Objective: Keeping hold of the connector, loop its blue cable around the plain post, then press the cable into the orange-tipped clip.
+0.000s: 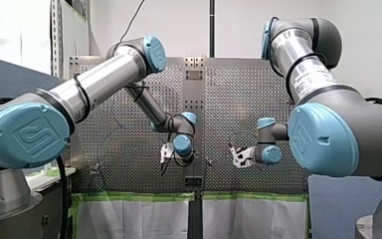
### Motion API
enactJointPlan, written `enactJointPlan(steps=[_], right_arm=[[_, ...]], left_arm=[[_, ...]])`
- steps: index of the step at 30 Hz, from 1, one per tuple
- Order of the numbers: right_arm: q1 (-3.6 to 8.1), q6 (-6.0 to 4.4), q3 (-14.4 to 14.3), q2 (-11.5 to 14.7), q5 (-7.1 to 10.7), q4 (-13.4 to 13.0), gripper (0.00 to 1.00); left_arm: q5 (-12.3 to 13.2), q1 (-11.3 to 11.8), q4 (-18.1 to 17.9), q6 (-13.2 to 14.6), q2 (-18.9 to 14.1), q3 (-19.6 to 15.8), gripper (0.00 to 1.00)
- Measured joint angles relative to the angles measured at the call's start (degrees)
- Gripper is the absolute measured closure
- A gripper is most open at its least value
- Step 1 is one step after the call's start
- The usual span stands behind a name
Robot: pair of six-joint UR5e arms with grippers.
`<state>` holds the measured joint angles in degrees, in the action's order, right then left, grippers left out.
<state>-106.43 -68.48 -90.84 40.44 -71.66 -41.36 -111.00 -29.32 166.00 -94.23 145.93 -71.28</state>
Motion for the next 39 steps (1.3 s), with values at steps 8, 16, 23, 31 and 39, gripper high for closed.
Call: enactJointPlan(steps=[8,16,23,31,39], right_arm=[[-0.12,0.0,0.0,0.0,0.0,0.3,1.0],[-0.24,0.0,0.0,0.0,0.0,0.4,1.0],[-0.28,0.01,0.0,0.0,0.0,0.6,1.0],[-0.29,0.0,0.0,0.0,0.0,0.7,1.0],[-0.3,-0.01,0.0,0.0,0.02,0.7,1.0]], left_arm=[[-3.3,-1.2,0.3,4.2,-1.9,-3.6,0.0],[-1.1,-3.0,-3.4,5.4,-4.9,-7.6,0.0],[-0.8,-6.3,-4.4,6.4,-5.5,-10.6,0.0],[-1.8,-9.5,-4.6,6.4,-5.5,-10.9,0.0],[-1.9,-9.9,-4.7,6.2,-5.5,-11.0,0.0]])
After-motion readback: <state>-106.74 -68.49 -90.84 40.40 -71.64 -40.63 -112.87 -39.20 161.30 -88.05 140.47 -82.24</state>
